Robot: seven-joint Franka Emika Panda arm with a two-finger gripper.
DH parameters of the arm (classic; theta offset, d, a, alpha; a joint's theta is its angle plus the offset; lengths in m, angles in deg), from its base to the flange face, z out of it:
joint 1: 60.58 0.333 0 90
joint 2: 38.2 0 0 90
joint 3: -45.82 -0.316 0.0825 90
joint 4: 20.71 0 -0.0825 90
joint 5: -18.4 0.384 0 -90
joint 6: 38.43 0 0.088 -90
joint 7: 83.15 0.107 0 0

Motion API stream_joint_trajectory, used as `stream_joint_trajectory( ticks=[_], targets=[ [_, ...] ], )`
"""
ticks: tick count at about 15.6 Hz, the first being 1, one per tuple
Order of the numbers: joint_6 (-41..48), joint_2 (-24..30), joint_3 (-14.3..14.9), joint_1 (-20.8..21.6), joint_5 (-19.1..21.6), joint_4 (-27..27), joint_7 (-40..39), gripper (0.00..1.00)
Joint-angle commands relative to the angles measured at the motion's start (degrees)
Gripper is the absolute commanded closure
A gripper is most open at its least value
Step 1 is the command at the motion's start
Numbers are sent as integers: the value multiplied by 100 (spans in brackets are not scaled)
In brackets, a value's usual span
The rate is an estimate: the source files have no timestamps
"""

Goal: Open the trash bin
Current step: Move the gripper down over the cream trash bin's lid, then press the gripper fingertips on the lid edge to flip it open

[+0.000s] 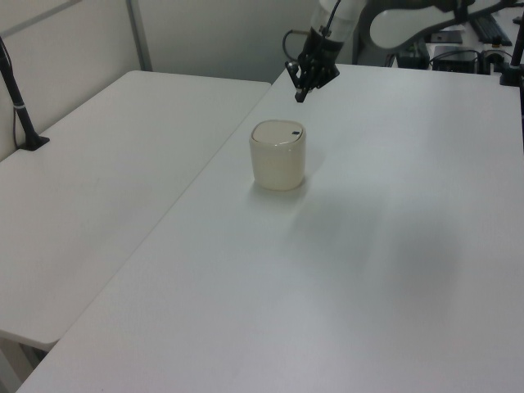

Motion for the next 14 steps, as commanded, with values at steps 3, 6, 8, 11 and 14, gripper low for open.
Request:
stream_joint_trajectory(
  ticks=[3,6,8,11,14],
  targets=[
    [-567,-685,70,74,-714,-186,748,100],
    [-716,-808,70,74,-723,-195,748,100],
    [-717,-870,70,74,-775,-186,748,100],
    [-717,-888,61,91,-933,-151,748,100],
    [-708,-896,61,205,-1039,-37,739,100]
  ],
)
